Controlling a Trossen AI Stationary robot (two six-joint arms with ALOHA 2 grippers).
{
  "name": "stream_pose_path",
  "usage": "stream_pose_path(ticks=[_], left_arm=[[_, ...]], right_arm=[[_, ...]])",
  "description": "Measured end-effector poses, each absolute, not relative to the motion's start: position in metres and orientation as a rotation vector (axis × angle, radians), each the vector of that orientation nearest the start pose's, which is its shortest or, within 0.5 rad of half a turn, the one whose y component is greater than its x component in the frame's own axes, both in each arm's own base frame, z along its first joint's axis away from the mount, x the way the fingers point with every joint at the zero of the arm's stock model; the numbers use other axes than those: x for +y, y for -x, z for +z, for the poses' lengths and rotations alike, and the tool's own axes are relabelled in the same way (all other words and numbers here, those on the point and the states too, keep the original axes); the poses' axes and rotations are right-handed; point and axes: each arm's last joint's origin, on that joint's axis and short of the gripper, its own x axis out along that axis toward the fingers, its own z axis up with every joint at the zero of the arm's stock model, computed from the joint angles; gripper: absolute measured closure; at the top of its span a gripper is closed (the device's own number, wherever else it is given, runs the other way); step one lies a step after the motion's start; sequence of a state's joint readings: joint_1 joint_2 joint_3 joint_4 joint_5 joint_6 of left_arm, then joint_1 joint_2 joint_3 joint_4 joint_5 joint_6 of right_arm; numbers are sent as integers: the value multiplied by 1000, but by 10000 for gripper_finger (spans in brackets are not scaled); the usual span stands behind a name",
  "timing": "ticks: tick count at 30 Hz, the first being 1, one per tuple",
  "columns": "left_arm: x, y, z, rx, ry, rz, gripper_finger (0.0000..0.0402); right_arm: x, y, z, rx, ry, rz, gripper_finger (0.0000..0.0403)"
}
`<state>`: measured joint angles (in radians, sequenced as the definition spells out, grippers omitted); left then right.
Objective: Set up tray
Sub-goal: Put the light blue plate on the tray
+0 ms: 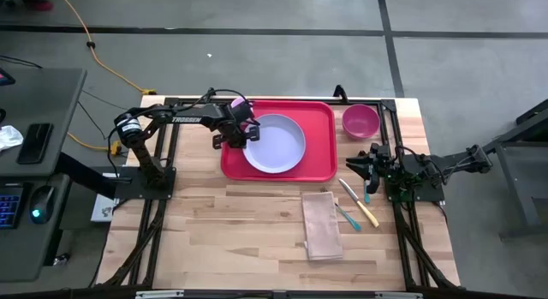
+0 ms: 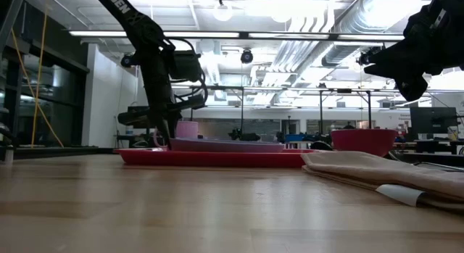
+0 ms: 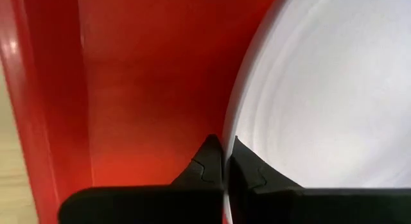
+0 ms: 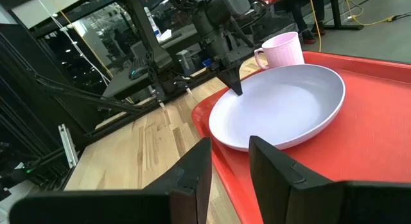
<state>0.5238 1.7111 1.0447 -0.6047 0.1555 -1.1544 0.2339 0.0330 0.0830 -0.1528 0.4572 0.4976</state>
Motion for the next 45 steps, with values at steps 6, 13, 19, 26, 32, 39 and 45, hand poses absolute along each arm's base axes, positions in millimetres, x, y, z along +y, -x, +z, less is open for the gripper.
stream_pose_path(ticks=[6, 13, 19, 26, 32, 39, 45], left_arm=[[154, -275, 169, 911, 1400, 1014, 368], [155, -276, 169, 903, 1399, 1010, 366], [154, -277, 169, 903, 1411, 992, 365], [155, -278, 169, 891, 1429, 992, 364], [154, -278, 169, 900, 1417, 976, 364], [154, -278, 169, 900, 1419, 975, 364], [154, -278, 169, 898, 1426, 979, 364]], right_arm=[[9, -92, 175, 39, -460, -242, 320], [9, -92, 175, 40, -460, -243, 320], [9, -92, 175, 40, -460, -242, 320], [9, -92, 175, 40, -460, -242, 320], [9, -92, 175, 40, -460, -242, 320], [9, -92, 175, 39, -460, -242, 320], [9, -92, 175, 40, -460, -242, 320]])
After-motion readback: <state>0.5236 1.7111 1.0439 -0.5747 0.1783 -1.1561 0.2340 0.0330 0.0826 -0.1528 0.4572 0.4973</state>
